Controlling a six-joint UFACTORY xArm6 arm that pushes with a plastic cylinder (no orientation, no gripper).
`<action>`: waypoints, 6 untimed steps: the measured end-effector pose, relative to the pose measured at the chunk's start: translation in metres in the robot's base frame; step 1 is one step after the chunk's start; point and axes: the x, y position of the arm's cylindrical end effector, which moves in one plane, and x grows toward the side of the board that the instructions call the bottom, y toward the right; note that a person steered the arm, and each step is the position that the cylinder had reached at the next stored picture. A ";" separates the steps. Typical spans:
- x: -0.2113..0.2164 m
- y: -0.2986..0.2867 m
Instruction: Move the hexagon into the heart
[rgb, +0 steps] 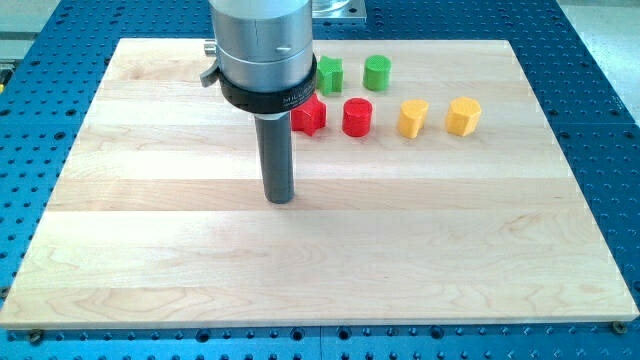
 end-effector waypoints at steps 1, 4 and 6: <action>0.000 0.002; 0.001 0.002; 0.001 0.059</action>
